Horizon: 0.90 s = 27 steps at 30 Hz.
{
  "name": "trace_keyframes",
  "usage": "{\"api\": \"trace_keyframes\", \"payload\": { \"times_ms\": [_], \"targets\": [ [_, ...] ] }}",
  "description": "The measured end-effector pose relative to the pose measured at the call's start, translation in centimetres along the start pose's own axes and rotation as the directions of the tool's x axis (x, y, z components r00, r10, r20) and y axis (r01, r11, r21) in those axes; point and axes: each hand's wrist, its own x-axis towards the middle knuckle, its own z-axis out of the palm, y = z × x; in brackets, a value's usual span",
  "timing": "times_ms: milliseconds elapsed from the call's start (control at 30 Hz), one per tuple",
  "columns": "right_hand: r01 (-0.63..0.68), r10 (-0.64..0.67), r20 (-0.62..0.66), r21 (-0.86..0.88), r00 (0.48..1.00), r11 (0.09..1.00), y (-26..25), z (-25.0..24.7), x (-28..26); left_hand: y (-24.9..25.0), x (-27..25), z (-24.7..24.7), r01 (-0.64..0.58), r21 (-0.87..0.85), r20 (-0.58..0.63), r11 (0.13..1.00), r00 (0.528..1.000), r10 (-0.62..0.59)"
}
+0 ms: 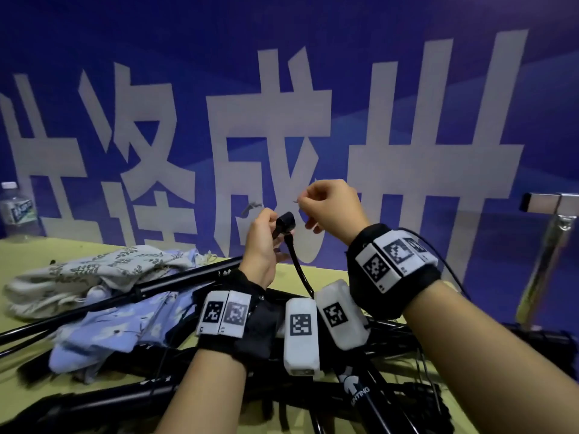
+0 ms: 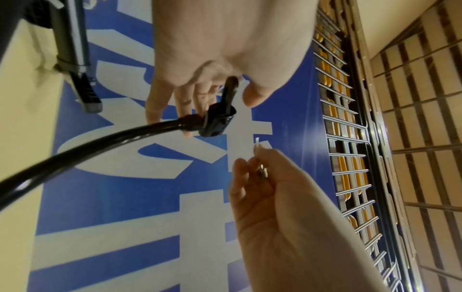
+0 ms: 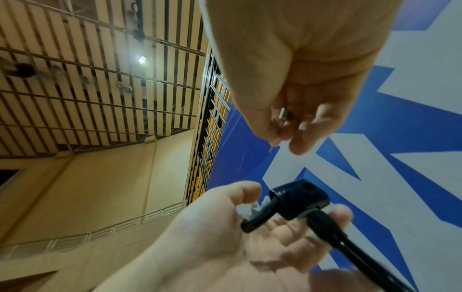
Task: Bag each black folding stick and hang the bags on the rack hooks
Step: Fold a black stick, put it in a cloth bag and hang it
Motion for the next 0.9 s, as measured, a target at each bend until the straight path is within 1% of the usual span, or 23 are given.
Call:
{"api": "trace_keyframes", "payload": {
  "times_ms": [67,167,267,367,400,467,533,600,667,700,767,833,900],
  "targets": [
    [0.011,-0.011,-0.020,-0.003,1.000,1.000,0.5,0.3,0.2,0.1,0.8,-0.4,-0.026,0.057,-0.025,0.998,0.999,0.028],
    [0.025,-0.025,-0.009,0.018,1.000,1.000,1.1,0.4,0.5,0.0,1.7,-1.0,-0.100,0.177,-0.066,0.979,0.991,0.113],
    [0.111,-0.112,-0.027,-0.036,0.993,0.993,1.0,0.5,0.5,0.2,2.3,-1.6,-0.154,0.257,-0.076,0.954,0.981,0.178],
    [0.170,-0.171,0.003,-0.120,0.985,0.978,0.6,0.7,0.0,0.6,2.3,-1.7,-0.157,0.288,-0.010,0.945,0.986,0.167],
    [0.183,-0.182,0.016,-0.143,0.983,0.973,0.6,0.9,-0.2,0.7,2.2,-1.5,-0.149,0.307,0.027,0.940,0.989,0.148],
    [0.185,-0.187,0.001,-0.170,0.982,0.968,0.8,1.0,-0.6,0.7,2.1,-1.2,-0.123,0.348,0.073,0.929,0.992,0.104],
    [0.138,-0.144,-0.020,-0.167,0.989,0.976,1.4,0.8,-0.8,0.6,2.2,-1.1,-0.080,0.360,0.097,0.930,0.994,0.048],
    [0.080,-0.080,0.012,-0.064,0.997,0.995,2.0,0.7,-1.1,0.6,2.0,-1.0,-0.041,0.372,0.115,0.927,0.993,-0.002],
    [0.068,-0.070,0.063,0.027,0.996,0.997,2.5,1.0,-1.7,0.5,1.9,-0.8,-0.038,0.422,0.148,0.906,0.989,-0.027],
    [0.076,-0.079,0.075,0.045,0.994,0.996,2.7,1.3,-1.9,0.5,1.9,-0.8,-0.051,0.444,0.170,0.894,0.985,-0.029],
    [0.073,-0.074,0.037,0.033,0.997,0.997,3.4,1.7,-1.8,0.2,2.0,-0.5,-0.087,0.486,0.201,0.870,0.980,-0.014],
    [0.016,-0.015,-0.019,0.015,1.000,1.000,4.2,1.7,-1.2,-0.1,1.9,-0.3,-0.126,0.542,0.194,0.831,0.981,0.022],
    [-0.065,0.065,0.009,0.014,0.998,0.998,4.9,1.7,-0.7,-0.4,1.9,-0.1,-0.140,0.568,0.189,0.811,0.981,0.037]
  ]
}}
